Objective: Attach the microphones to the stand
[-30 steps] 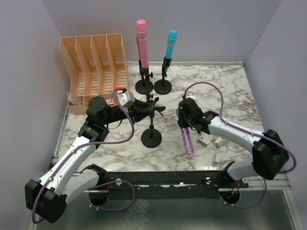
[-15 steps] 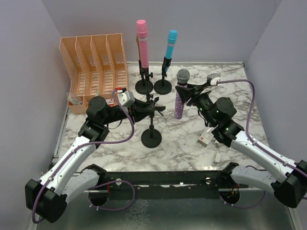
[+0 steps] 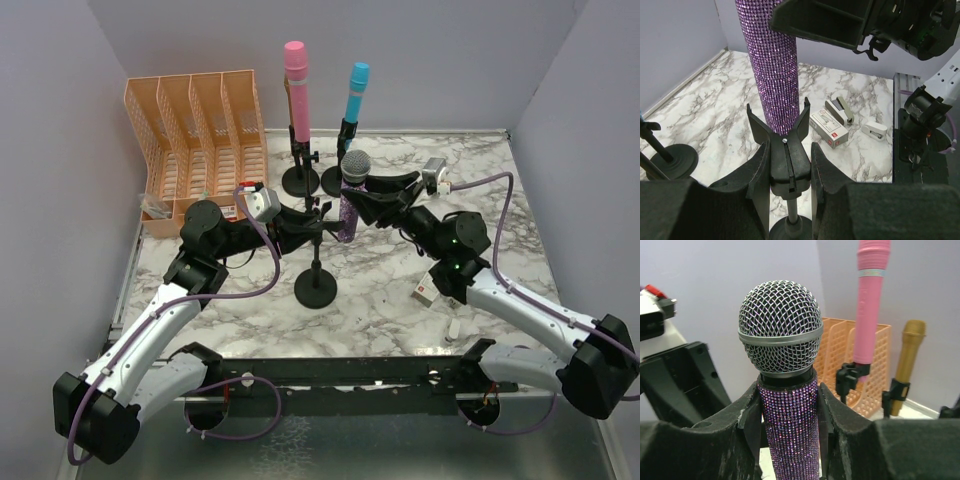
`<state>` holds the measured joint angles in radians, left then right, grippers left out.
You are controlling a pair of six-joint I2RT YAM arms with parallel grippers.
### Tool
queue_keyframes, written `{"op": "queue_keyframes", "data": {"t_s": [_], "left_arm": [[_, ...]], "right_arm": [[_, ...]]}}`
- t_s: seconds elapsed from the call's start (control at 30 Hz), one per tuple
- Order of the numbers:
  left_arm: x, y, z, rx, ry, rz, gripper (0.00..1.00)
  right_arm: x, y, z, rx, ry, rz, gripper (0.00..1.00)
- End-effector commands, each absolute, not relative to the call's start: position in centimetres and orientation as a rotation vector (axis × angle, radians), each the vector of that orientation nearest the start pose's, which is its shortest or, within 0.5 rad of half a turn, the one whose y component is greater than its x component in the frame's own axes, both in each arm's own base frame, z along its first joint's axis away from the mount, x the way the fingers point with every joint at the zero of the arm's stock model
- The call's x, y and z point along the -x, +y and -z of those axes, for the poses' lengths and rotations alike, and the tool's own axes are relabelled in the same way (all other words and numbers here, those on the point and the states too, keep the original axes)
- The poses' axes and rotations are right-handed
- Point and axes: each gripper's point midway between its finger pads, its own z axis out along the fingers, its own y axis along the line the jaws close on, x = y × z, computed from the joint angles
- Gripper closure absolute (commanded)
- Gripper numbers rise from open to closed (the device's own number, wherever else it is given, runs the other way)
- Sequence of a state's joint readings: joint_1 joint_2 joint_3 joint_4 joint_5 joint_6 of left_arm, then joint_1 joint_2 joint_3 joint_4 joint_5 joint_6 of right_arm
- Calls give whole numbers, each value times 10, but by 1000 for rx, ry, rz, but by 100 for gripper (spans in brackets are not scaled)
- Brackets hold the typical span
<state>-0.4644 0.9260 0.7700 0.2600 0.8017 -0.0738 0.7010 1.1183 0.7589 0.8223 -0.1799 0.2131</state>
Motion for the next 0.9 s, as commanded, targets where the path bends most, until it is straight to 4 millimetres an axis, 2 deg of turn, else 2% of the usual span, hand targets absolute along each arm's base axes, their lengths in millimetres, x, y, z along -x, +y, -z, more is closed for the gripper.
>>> {"op": "queue_keyframes", "data": {"t_s": [0.0,0.27,0.47,0.63,0.87], "left_arm": [[-220,-253,-321,-936,1285,1024,100],[-220,-256,-322,-934,1285,1043,100],[-221,-255,-320,-927,1289,1043,100],[-221,-256,-319,-928,1292,1048,100],[-217,-257,-321,-947,1278,1060,100]], "right_arm": [[-246,295,-413,519,921,-1034,99],[-234,305,-423,547,832,-1133,99],[-230,311,-417,548,825,-1207,99],[-219,309,-420,552,797,-1264,99],[-210,316,-417,597,797,-1330,99]]}}
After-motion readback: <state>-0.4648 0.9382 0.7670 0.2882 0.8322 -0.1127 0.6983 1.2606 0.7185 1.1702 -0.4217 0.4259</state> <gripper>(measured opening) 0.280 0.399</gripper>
